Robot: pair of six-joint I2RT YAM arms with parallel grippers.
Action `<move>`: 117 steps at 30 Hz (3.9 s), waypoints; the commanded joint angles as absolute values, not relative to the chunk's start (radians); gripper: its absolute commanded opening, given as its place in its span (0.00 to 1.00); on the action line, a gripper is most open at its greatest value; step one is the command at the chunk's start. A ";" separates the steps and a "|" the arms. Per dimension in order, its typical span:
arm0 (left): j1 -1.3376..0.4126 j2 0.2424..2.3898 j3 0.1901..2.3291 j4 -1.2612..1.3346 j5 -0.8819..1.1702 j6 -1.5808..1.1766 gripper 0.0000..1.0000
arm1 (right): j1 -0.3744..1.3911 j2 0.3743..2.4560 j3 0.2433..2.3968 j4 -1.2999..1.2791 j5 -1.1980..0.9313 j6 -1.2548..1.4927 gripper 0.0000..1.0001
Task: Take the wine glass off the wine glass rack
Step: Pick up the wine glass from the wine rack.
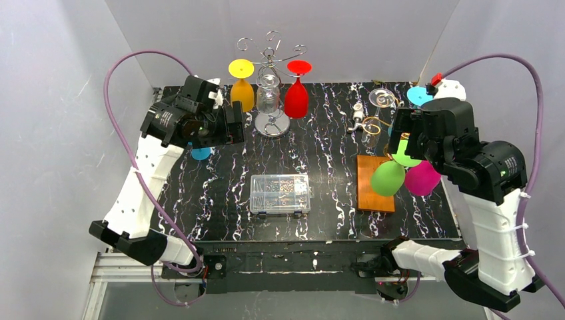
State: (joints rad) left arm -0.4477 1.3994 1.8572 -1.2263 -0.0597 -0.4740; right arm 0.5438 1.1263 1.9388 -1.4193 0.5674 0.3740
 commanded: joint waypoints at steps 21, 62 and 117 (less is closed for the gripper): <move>-0.497 1.390 1.866 -1.227 -0.044 -0.486 0.99 | 0.545 1.083 1.807 -1.408 0.596 0.445 1.00; -0.508 1.413 1.873 -1.235 -0.058 -0.495 0.99 | 0.546 1.032 1.778 -1.398 0.593 0.470 0.81; -0.512 1.415 1.882 -1.242 -0.070 -0.486 0.99 | 0.545 1.137 1.900 -1.328 0.576 0.435 0.56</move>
State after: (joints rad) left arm -0.5064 1.4181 1.8576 -1.2205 -0.0528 -0.4911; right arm 0.5442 1.1435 1.8645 -1.3769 0.4957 0.4374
